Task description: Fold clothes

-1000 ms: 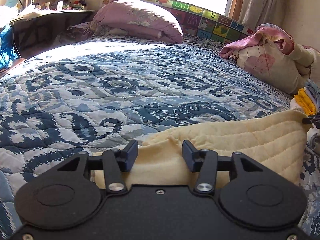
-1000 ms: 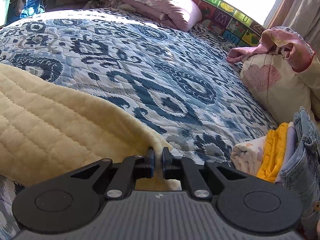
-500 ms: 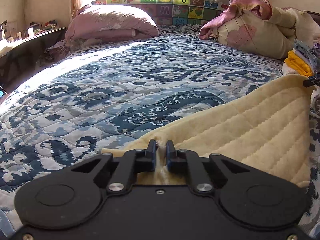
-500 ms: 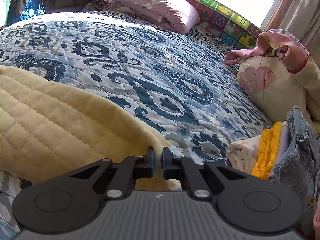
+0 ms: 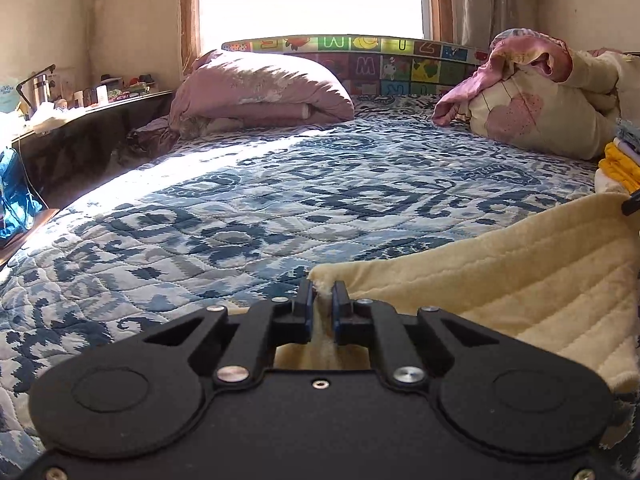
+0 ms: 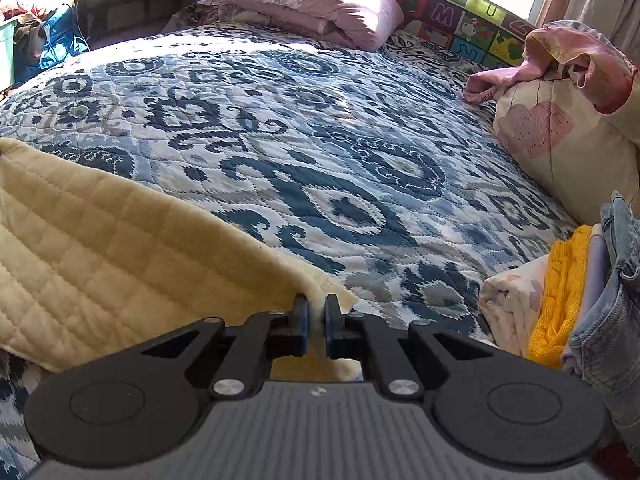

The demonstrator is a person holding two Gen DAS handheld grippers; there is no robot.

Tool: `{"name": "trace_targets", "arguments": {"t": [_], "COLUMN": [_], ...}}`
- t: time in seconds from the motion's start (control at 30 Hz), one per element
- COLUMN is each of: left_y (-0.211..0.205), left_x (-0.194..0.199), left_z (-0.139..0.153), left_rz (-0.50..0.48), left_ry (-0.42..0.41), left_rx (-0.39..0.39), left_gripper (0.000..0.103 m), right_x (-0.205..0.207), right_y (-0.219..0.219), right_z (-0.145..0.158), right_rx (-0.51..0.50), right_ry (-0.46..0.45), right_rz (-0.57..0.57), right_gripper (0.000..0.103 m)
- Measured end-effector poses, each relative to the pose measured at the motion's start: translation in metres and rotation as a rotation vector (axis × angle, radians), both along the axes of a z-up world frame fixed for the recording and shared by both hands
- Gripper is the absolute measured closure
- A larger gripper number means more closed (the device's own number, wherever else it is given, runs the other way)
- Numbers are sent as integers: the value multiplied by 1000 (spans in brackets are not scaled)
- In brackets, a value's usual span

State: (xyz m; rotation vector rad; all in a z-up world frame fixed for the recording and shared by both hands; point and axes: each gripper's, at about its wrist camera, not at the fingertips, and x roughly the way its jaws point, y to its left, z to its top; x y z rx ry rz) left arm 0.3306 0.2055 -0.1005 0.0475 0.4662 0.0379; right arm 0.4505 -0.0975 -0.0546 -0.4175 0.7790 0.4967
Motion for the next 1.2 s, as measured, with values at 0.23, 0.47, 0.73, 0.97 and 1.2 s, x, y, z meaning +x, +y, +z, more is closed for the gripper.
{"name": "trace_targets", "arguments": {"t": [0.23,0.47,0.73,0.97,1.2], "left_y": [3,-2,-6,-20,-20], "left_x": [2,5,8,9,-17], "left_z": [-6,-18,-21,-21,11], "left_rz": [16,31,49,72,55], "left_ry": [25,56,59,75,-6], "left_rx": [1,33,49,173,151], "left_gripper": [96,96,95,81,79], "right_x": [17,37,42,31,-37], "right_y": [12,26,29,32,36], "right_z": [-8,-27,-31,-26,-18], "right_rx": [-19,-88,-98,-127,-48], "right_ry": [18,64,75,-17,-67], "right_rz": [12,16,-10,-51,56], "right_gripper": [94,94,94,61,61]}}
